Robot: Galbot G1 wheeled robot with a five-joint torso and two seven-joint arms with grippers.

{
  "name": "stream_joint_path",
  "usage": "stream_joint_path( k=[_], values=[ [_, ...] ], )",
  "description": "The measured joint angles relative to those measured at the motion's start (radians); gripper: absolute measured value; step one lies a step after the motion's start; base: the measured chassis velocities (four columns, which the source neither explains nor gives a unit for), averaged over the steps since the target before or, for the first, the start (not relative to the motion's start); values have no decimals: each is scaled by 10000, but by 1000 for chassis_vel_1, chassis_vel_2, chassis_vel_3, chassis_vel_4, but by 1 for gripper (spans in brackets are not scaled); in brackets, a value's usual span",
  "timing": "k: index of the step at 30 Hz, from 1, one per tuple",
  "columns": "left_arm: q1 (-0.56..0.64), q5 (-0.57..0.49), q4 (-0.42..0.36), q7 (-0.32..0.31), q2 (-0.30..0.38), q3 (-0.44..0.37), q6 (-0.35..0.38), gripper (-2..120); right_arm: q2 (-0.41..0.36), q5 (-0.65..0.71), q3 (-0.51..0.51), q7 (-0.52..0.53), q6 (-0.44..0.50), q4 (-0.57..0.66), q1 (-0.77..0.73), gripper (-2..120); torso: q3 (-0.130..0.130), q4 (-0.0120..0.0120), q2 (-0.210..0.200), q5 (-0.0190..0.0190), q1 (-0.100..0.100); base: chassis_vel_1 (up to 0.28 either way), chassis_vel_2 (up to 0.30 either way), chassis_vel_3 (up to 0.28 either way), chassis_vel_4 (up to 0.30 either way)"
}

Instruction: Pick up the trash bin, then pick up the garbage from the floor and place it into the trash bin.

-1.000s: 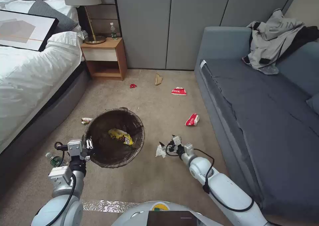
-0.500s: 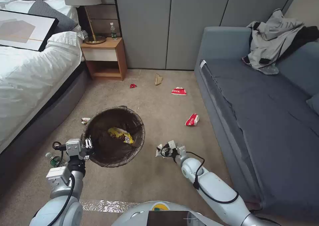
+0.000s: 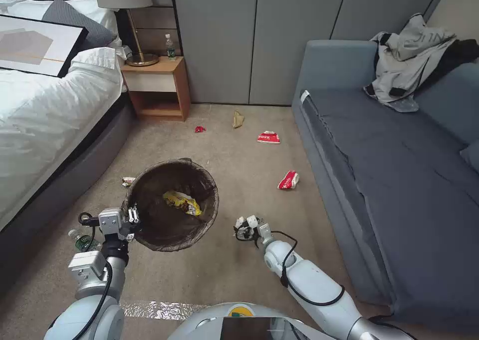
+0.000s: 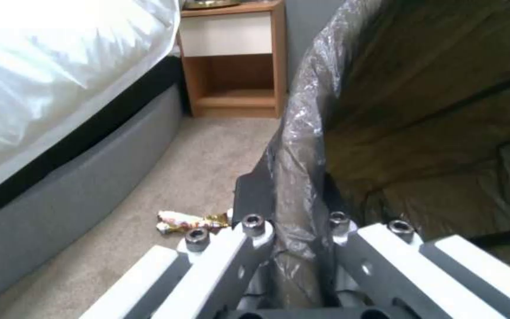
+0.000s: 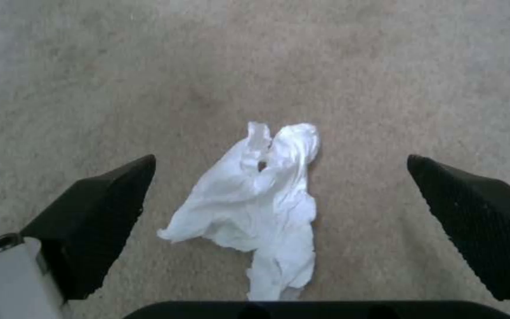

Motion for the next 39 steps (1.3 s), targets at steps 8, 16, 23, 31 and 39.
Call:
stream_joint_path(
  k=[8,16,23,31,39],
  values=[
    [31,13,-39,4,-28,26,1,0,308,-224,-53,-10,43,-606,177,100,0,0,0,0,0,0,0,0,0],
    [46,85,-64,7,-111,95,1,0,610,-401,-52,-79,146,-1296,352,100,0,0,0,0,0,0,0,0,0],
    [48,87,-79,9,-115,92,1,0,804,-606,-55,-179,257,-1747,523,100,0,0,0,0,0,0,0,0,0],
    [56,97,-89,16,-145,99,0,0,1022,-723,-29,-257,328,-2093,680,100,0,0,0,0,0,0,0,0,0],
    [65,100,-91,14,-129,139,-7,0,1108,-726,-25,-368,331,-2169,698,82,0,-1,0,0,0,0,0,0,0]
  ],
)
